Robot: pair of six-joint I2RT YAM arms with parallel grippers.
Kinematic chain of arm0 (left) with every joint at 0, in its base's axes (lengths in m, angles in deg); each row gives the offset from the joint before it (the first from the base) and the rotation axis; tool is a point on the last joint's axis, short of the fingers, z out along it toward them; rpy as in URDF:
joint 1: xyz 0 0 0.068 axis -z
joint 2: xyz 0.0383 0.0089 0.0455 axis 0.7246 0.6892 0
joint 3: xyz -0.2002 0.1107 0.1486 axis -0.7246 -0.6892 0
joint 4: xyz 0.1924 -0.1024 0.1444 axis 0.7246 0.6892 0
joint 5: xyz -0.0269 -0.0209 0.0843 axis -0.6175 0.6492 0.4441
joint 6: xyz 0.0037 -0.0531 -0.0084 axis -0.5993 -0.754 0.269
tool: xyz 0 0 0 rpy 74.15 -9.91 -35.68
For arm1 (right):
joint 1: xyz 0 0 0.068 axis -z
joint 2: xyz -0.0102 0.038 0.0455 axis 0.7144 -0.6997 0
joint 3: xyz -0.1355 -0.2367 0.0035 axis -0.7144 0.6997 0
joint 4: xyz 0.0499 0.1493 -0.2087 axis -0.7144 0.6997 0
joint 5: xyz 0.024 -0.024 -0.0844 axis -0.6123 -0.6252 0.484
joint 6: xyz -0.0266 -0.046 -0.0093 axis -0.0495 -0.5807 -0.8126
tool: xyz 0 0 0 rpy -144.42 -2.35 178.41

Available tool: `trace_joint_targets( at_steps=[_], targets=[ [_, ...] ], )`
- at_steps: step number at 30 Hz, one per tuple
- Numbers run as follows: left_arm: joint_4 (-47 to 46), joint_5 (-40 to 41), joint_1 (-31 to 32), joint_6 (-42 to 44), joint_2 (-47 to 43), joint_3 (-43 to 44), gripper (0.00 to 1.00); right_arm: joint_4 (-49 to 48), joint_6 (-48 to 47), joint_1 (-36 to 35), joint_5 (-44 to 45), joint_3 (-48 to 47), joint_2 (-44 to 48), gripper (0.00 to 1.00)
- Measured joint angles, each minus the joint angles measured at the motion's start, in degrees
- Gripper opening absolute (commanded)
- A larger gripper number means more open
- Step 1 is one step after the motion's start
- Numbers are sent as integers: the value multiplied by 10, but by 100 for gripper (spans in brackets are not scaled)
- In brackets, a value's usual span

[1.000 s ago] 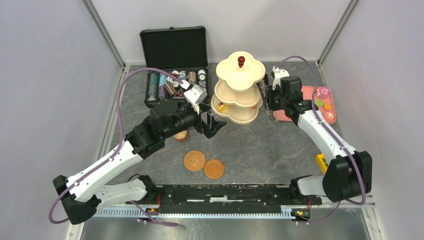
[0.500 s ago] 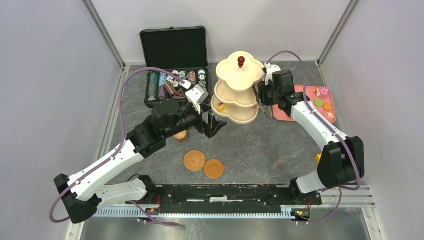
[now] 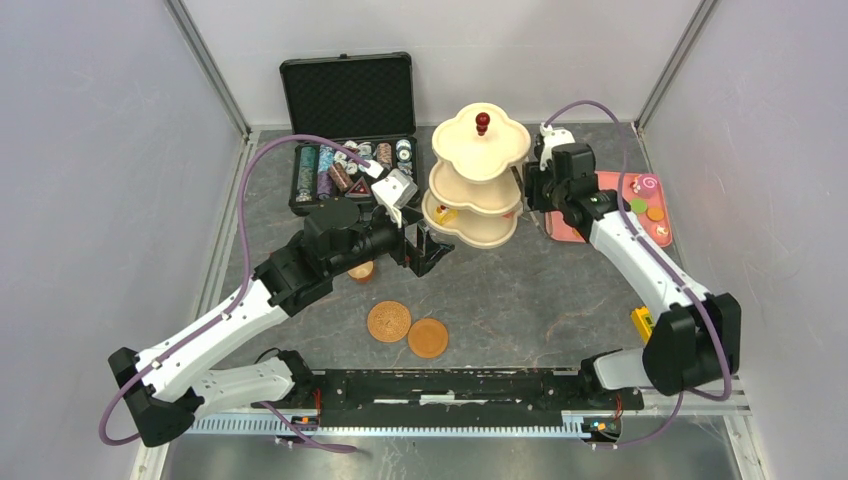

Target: Serve the afternoon tea

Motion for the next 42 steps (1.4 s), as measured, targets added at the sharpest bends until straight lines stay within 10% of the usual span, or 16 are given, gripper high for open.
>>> trace_joint_targets(
  at_steps=[16,42],
  targets=[
    [0,-4,0,-14,5,0,100,66,1,144,100,115,135,55],
    [1,25,82,-16,3,0,100,119,-34,351,68,-156,-211,64]
  ],
)
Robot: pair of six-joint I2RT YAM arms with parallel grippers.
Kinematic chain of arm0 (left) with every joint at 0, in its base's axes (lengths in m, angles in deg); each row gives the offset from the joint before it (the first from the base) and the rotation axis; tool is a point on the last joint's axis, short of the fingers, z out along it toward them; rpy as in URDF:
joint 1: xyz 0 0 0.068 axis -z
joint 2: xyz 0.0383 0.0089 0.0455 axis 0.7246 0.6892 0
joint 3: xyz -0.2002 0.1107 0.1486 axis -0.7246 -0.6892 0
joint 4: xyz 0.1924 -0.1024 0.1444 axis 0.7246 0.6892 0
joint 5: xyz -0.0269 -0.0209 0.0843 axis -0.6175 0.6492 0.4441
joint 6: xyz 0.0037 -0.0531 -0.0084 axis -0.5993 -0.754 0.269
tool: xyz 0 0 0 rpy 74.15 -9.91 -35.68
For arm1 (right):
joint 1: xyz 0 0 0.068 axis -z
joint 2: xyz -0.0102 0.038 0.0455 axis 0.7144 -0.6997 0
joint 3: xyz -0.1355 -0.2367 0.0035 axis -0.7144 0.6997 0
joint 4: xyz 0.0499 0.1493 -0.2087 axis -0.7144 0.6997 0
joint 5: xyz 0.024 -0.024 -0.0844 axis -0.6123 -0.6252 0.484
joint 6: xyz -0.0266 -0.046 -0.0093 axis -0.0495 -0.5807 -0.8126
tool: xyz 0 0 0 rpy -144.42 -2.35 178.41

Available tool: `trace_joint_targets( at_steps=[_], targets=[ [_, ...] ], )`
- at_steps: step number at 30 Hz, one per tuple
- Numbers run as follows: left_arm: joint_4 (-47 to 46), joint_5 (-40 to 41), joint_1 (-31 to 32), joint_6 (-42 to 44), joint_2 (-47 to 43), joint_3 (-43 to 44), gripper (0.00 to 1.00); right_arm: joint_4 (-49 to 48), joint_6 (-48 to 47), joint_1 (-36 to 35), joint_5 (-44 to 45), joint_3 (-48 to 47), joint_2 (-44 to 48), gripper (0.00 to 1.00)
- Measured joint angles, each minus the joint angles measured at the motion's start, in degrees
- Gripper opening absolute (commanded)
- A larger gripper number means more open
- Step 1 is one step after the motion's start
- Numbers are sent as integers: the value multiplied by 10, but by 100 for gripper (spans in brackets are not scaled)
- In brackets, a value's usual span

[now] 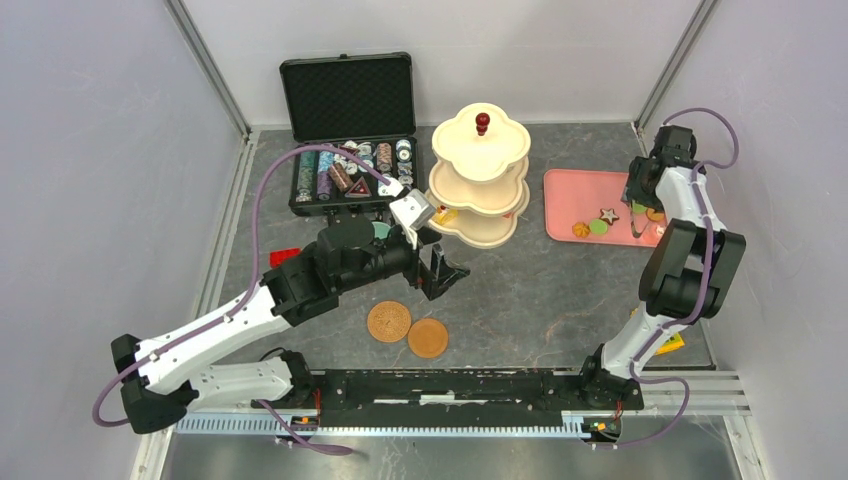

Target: Serve the afternoon tea

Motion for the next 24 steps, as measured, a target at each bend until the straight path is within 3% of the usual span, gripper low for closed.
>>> trace_joint_targets(
  at_steps=[15,24],
  targets=[
    [10,67,42,23,5,0,100,44,-20,12,0,-74,-86,63],
    [12,80,43,27,8,0,100,50,-23,17,-5,-110,-134,52]
  ],
)
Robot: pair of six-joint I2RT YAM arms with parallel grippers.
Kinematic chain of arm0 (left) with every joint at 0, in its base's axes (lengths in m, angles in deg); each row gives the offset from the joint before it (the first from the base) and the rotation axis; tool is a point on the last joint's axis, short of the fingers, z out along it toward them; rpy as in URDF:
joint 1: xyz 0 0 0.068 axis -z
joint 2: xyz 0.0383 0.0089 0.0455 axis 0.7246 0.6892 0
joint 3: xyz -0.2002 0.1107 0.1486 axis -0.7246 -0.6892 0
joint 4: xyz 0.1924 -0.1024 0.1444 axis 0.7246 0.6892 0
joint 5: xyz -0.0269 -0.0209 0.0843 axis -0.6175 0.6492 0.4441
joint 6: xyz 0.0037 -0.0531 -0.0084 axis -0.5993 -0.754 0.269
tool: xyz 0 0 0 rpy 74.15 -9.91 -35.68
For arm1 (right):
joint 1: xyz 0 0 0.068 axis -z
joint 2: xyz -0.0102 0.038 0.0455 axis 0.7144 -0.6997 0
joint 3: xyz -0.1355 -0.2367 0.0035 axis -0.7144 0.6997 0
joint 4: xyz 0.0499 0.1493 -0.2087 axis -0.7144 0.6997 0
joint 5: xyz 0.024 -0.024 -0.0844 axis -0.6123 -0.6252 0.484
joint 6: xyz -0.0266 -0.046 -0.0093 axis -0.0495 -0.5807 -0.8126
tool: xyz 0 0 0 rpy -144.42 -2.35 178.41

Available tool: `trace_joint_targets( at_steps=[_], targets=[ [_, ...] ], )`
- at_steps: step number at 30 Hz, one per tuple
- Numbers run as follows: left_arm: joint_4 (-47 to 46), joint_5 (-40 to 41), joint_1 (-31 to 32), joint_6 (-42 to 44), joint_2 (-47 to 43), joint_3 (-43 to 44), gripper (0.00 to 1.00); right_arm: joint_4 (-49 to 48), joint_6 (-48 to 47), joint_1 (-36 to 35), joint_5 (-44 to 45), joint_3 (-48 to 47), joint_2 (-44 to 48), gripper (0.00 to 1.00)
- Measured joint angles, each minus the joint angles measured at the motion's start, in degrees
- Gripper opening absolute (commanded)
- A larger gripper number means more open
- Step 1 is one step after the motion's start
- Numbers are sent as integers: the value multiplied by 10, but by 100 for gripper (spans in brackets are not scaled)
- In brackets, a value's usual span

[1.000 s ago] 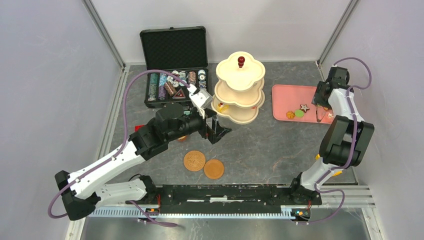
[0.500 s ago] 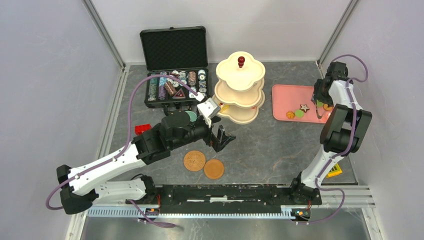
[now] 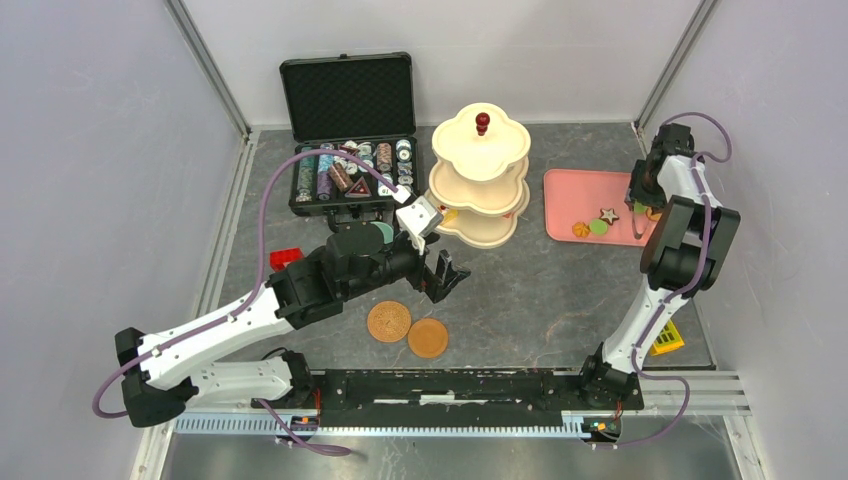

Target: Serve the afternoon tea

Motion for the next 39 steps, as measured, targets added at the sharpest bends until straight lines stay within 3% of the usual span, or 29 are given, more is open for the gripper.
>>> trace_joint_targets(
  at_steps=[11,19,30,39],
  targets=[
    [0,2,1,0,3,0,100,2,1,1,-14,-7,-14,35],
    [0,1,2,0,3,0,100,-21,12,1,-42,44,23,26],
    [0,1,5,0,3,0,100,-30,22,1,-75,99,123,25],
    [0,1,6,0,3,0,100,-37,24,-4,-97,130,131,24]
  ],
)
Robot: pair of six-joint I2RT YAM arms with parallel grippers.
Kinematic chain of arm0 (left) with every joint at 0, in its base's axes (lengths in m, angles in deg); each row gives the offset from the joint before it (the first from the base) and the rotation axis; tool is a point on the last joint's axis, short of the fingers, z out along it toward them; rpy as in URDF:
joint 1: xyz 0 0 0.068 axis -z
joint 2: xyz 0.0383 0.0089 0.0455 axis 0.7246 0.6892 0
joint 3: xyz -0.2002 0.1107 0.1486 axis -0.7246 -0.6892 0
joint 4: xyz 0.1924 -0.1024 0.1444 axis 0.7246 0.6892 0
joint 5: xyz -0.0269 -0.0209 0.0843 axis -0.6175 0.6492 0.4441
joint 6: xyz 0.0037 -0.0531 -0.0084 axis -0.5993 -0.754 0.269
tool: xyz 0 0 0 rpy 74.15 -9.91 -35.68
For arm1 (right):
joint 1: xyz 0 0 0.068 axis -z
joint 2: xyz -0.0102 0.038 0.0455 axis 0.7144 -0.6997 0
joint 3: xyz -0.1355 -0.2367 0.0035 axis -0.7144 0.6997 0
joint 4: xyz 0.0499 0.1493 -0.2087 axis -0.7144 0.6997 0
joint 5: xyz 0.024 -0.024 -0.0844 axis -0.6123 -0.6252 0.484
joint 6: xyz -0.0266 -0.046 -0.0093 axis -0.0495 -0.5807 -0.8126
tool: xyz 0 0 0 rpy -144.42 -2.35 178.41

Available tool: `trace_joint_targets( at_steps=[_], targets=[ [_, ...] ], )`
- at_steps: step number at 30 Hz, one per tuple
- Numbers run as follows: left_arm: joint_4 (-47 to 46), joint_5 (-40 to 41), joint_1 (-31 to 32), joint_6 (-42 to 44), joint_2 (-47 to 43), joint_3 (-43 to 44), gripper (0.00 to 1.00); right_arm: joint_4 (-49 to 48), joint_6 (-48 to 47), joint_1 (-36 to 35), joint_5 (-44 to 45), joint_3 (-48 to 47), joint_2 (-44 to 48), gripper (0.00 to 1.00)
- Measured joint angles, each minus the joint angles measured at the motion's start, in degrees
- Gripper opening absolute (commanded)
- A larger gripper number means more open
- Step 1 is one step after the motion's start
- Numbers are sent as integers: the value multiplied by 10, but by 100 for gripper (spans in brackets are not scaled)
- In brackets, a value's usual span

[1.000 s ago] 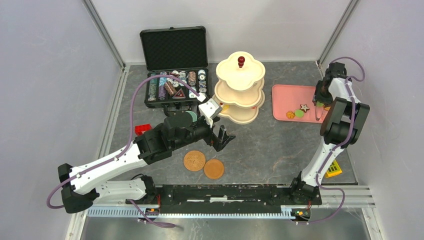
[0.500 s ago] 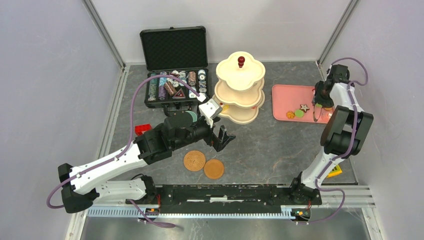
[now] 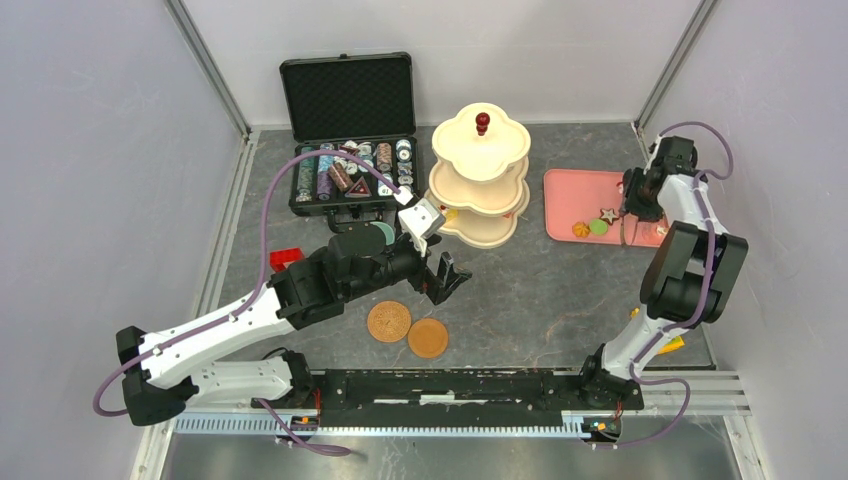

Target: Serve the afternoon tea

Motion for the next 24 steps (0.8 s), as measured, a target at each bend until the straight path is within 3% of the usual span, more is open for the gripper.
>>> trace_joint_targets(
  at_steps=[8,17,24],
  targets=[
    [0,1,0,0,0,0,100,6,0,-45,-17,90,113,24],
    [0,16,-1,0,-1,0,100,19,9,-200,-50,228,338,24],
    [5,39,-1,11,-17,0,100,52,25,-258,-79,311,472,24]
  ],
)
